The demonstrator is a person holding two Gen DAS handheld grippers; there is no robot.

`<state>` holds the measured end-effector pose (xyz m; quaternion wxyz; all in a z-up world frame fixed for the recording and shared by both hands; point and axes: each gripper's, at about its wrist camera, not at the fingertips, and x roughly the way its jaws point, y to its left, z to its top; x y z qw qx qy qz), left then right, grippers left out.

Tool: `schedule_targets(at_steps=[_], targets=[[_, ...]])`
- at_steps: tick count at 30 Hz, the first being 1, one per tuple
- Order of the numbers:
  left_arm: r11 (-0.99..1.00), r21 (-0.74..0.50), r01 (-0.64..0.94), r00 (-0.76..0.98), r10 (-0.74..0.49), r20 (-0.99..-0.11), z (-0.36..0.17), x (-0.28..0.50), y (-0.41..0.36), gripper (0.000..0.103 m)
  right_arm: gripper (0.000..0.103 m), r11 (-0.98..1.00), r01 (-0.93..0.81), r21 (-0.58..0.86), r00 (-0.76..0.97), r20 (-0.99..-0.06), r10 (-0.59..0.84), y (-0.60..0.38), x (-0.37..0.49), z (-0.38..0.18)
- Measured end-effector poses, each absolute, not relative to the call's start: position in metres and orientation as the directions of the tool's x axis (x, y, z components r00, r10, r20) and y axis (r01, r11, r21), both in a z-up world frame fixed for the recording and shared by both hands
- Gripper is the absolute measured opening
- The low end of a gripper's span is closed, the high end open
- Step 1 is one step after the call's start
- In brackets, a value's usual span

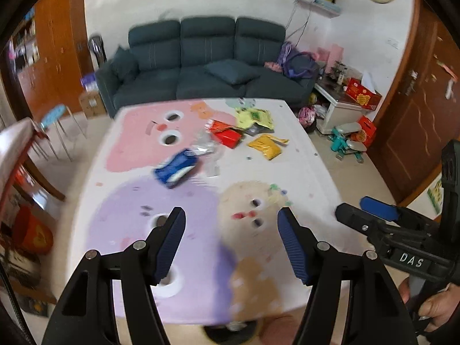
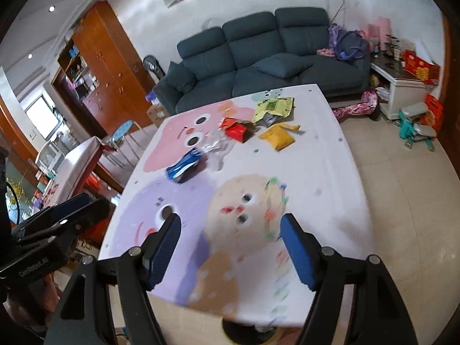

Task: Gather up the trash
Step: 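Grasp the yellow packet with the left gripper while the right grasps the yellow-green packet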

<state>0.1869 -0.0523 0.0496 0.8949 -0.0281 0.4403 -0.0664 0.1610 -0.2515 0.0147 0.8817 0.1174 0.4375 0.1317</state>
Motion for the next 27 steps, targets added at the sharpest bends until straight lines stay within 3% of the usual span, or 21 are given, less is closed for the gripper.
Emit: schedule_targets(at_steps=[7, 15, 27], targets=[[0.991, -0.135, 0.022, 0.531, -0.126, -0.838, 0.016, 0.301, -0.119, 0.065, 0.071, 0.935, -0.178, 0.306, 0.539, -0.765, 0.353, -0.318, 0.267, 0.001], [0.972, -0.206, -0.115, 0.468, -0.13, -0.874, -0.033, 0.416, -0.154, 0.065, 0.051, 0.933, -0.153, 0.325, 0.525, -0.773, 0.356, -0.369, 0.359, -0.035], [0.92, -0.22, -0.324, 0.306, -0.118, -0.945, -0.132, 0.496, -0.184, 0.065, 0.051, 0.925, -0.092, 0.369, 0.479, -0.798, 0.367, -0.403, 0.426, -0.085]])
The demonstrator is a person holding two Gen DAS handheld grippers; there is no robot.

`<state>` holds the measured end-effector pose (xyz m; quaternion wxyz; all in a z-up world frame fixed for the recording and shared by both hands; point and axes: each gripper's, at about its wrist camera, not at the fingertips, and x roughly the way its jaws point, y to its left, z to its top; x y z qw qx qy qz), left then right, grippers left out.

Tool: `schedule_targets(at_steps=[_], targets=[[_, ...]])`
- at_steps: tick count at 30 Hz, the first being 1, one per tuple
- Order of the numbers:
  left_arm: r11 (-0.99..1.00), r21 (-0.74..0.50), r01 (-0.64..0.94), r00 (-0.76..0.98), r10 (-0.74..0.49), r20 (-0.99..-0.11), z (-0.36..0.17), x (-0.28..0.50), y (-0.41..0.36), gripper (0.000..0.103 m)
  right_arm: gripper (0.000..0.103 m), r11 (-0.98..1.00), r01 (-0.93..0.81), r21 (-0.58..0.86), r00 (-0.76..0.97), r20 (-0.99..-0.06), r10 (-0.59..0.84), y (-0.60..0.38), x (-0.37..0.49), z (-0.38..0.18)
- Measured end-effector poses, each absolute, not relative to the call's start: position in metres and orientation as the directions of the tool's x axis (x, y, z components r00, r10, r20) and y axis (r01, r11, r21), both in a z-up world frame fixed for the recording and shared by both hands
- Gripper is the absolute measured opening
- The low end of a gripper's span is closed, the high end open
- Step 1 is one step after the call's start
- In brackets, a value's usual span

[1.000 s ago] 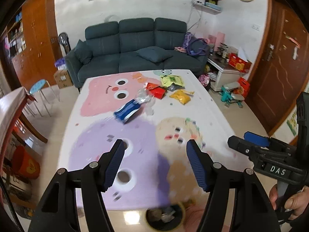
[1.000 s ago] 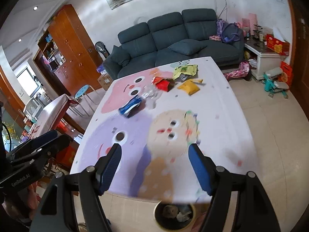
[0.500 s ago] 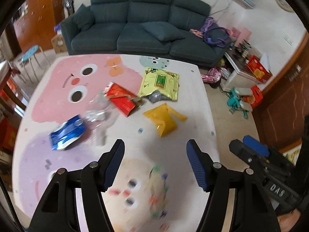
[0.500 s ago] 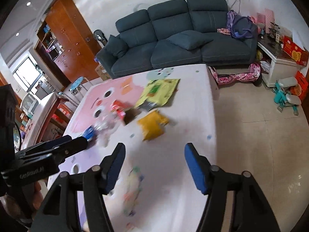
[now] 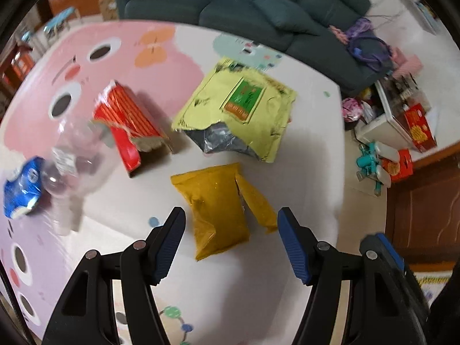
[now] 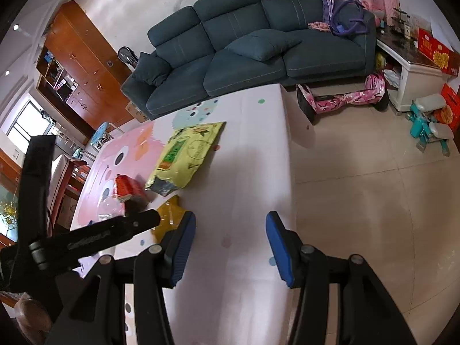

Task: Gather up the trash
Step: 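Grasp the yellow packet with the left gripper while the right grasps the yellow-green packet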

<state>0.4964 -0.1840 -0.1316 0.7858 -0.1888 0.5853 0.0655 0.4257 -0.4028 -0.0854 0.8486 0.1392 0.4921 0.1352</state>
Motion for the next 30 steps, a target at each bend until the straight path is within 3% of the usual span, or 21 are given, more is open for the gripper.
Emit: schedule_targets(at_steps=[8, 20, 30], targets=[[0.878, -0.207, -0.431, 0.244, -0.107, -0.964, -0.165, 0.518, -0.182, 0.065, 0.051, 0.921, -0.073, 0.383, 0.45, -0.811, 0.373, -0.408, 0.438, -0.107], [0.893, -0.174, -0.414, 0.241, -0.077, -0.967, -0.173, 0.524, -0.197, 0.015, 0.051, 0.889, -0.1, 0.446, 0.412, -0.795, 0.445, -0.392, 0.467, -0.119], [0.901, -0.149, -0.409, 0.391, 0.026, -0.92, -0.111, 0.5, -0.171, 0.012, 0.051, 0.777, -0.042, 0.628, 0.309, -0.731, 0.608, -0.363, 0.501, -0.141]])
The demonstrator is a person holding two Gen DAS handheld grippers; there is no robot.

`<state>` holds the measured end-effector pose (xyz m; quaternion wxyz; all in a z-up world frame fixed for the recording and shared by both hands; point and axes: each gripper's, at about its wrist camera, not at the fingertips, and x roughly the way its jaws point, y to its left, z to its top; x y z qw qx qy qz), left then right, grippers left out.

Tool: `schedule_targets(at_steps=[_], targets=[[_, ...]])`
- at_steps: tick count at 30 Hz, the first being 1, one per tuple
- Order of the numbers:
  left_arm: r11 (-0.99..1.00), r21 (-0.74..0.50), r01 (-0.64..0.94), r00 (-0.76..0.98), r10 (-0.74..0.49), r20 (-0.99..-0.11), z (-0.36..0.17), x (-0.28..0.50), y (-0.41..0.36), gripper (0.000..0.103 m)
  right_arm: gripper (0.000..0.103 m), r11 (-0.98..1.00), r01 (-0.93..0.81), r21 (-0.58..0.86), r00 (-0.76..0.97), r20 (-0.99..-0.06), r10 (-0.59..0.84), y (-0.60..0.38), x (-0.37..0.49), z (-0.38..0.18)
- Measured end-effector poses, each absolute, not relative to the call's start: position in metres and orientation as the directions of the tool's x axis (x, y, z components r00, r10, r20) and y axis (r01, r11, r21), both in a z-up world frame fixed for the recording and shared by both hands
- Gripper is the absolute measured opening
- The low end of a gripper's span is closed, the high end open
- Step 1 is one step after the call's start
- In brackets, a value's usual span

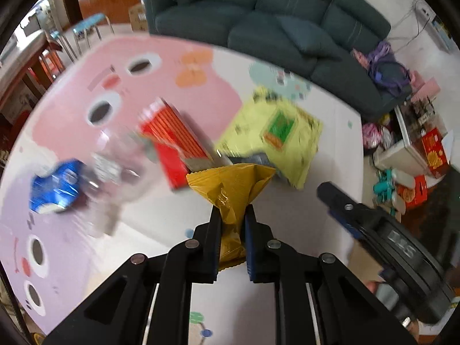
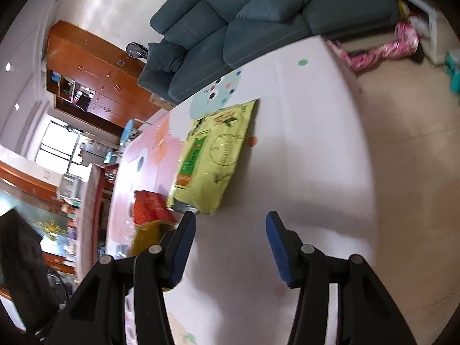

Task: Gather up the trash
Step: 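Grasp the yellow packet with the left gripper while the right grasps the yellow-green packet, then lift both packets and carry them down over the black bin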

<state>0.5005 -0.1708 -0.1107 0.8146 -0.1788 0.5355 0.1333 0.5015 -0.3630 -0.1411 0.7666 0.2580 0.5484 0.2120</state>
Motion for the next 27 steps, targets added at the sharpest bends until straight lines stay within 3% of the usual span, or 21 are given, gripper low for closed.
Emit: schedule_targets(at_steps=[15, 17, 21, 27], targets=[[0.861, -0.152, -0.485, 0.478, 0.116, -0.871, -0.073, 0.498, -0.107, 0.012, 0.051, 0.685, 0.035, 0.728, 0.296, -0.662, 0.688, -0.327, 0.531, -0.169], [0.866, -0.152, -0.477, 0.479, 0.111, -0.87, -0.073, 0.496, -0.107, 0.012, 0.045, 0.677, 0.04, 0.735, 0.299, -0.656, 0.693, -0.324, 0.532, -0.171], [0.874, -0.145, -0.464, 0.483, 0.112, -0.868, -0.071, 0.489, -0.106, 0.012, 0.01, 0.664, 0.066, 0.745, 0.293, -0.65, 0.701, -0.321, 0.53, -0.179], [0.882, -0.141, -0.45, 0.494, 0.115, -0.862, -0.063, 0.474, -0.1, 0.012, 0.001, 0.641, 0.089, 0.763, 0.323, -0.631, 0.706, -0.322, 0.515, -0.173]])
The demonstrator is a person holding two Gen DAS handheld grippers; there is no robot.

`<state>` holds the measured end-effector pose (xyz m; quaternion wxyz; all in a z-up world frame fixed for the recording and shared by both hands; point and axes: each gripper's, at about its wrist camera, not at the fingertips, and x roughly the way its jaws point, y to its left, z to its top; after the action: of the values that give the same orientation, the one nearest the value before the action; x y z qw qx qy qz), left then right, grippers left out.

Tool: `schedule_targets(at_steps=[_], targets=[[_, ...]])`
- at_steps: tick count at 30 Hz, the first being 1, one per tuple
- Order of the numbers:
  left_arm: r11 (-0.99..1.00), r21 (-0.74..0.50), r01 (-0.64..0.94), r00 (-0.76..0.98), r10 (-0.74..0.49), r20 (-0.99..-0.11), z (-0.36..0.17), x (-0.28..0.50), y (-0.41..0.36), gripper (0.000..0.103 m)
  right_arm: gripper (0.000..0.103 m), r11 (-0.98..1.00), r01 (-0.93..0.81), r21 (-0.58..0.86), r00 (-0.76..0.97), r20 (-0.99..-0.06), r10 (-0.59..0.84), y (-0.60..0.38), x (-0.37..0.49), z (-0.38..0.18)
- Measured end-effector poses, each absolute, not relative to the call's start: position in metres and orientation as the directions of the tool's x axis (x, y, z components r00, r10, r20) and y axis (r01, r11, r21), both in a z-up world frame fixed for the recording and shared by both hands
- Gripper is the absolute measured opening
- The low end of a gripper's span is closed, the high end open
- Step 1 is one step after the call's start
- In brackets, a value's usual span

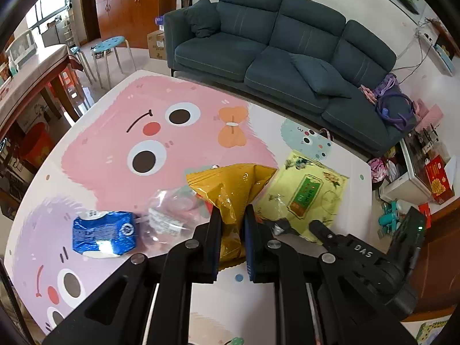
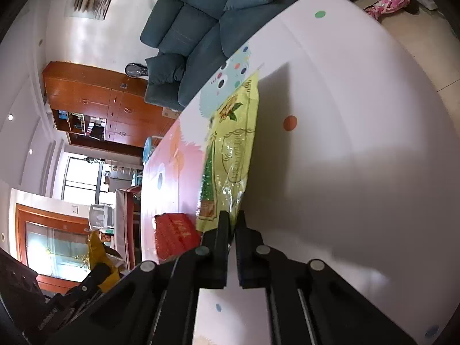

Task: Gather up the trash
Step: 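Lift both packets and carry them down over the black bin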

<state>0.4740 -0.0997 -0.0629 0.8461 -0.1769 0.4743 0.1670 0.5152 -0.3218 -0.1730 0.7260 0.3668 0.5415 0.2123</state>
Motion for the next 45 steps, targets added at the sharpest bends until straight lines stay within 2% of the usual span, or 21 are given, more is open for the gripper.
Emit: schedule_targets(at_steps=[15, 23, 29, 39, 45], targets=[[0.915, -0.172, -0.364, 0.527, 0.05, -0.849, -0.037, 0.367, -0.081, 0.012, 0.001, 0.695, 0.042, 0.718, 0.382, -0.654, 0.653, -0.343, 0.406, -0.104], [0.953, -0.218, -0.21, 0.517, -0.081, -0.852, -0.031, 0.252, -0.066, 0.012, 0.001, 0.717, 0.044, 0.696, 0.377, -0.676, 0.633, -0.318, 0.29, -0.076], [0.969, -0.228, -0.099, 0.498, -0.15, -0.854, -0.032, 0.147, -0.026, 0.012, 0.001, 0.714, 0.041, 0.699, 0.394, -0.668, 0.632, -0.273, 0.18, -0.056], [0.981, -0.193, 0.0, 0.448, -0.172, -0.877, -0.043, 0.017, 0.041, 0.012, 0.001, 0.659, 0.068, 0.749, 0.349, -0.637, 0.687, -0.188, 0.032, -0.054], [0.973, -0.227, -0.049, 0.36, -0.195, -0.912, -0.081, -0.02, 0.061, 0.012, 0.001, 0.696, 0.077, 0.714, 0.212, -0.694, 0.688, -0.163, -0.019, -0.081]])
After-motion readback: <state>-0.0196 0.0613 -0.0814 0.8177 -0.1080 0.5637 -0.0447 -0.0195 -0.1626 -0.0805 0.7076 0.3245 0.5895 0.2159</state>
